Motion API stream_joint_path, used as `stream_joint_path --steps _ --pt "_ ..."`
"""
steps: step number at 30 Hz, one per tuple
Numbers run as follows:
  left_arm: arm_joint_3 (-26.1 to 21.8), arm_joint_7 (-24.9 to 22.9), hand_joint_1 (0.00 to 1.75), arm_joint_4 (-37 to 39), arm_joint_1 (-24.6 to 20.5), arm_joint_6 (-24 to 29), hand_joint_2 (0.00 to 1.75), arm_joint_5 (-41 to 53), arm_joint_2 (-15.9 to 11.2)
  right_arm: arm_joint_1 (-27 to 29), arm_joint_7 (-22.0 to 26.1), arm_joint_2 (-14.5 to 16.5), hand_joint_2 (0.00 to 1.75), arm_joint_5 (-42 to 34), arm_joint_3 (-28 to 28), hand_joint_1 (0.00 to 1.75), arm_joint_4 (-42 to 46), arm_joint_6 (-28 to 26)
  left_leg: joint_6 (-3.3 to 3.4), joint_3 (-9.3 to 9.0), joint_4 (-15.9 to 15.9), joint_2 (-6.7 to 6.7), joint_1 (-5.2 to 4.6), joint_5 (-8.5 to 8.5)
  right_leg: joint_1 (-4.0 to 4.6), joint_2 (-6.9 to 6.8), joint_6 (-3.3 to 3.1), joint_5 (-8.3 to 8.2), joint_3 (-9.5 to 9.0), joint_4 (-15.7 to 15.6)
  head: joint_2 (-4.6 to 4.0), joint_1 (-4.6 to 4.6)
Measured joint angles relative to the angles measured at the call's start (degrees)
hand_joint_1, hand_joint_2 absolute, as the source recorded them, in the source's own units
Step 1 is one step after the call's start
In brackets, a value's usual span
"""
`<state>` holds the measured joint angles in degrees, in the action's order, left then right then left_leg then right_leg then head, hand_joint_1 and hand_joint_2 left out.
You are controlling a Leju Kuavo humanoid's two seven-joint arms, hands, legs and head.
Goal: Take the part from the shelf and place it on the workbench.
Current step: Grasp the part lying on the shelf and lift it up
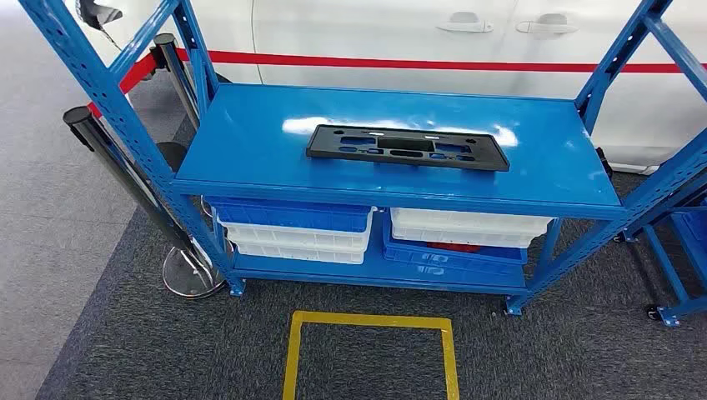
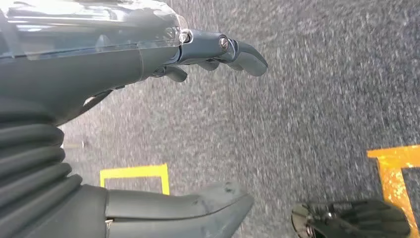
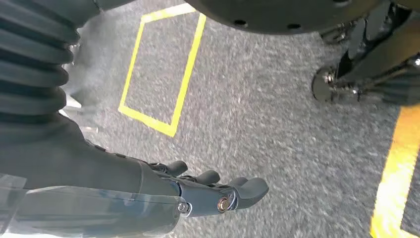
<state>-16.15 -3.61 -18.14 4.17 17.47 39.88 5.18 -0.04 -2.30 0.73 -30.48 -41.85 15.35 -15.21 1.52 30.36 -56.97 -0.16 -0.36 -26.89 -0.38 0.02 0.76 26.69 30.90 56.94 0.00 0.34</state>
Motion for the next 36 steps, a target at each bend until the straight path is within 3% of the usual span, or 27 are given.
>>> stream_joint_path --steps 9,13,24,36 --pt "-3.06 0.21 0.00 1.43 -0.96 3.61 1.75 8.77 1.07 -3.97 8.51 0.90 1.75 -5.28 -7.79 0.00 -1.19 -5.37 -0.01 0.02 0.00 0.00 0.01 0.02 0.02 0.01 0.00 -0.01 -0.02 0.02 0.00 0.01" --pt "-4.07 0.56 0.00 1.86 -1.30 4.95 1.75 12.48 1.39 -6.11 13.02 1.68 1.75 -3.54 -8.71 0.00 0.06 -7.77 0.00 -0.05 0.00 0.00 0.01 0.06 0.01 -0.02 0.02 -0.04 -0.03 0.03 0.00 0.00" --pt "-5.93 0.90 0.00 2.89 -1.89 6.66 1.75 19.37 1.72 -7.49 15.25 2.63 1.75 13.50 -5.76 0.00 10.85 -10.48 -0.02 -0.01 0.00 -0.01 0.01 0.10 0.00 -0.04 0.02 -0.04 -0.01 0.06 0.00 0.00" --pt "-7.52 1.36 0.00 3.78 -2.54 7.87 1.75 25.78 1.85 -8.88 13.88 2.78 1.75 37.00 -0.29 0.00 24.68 -12.86 -0.01 0.00 -0.01 -0.01 0.00 0.12 0.00 -0.03 0.01 -0.06 0.02 0.06 0.00 0.00"
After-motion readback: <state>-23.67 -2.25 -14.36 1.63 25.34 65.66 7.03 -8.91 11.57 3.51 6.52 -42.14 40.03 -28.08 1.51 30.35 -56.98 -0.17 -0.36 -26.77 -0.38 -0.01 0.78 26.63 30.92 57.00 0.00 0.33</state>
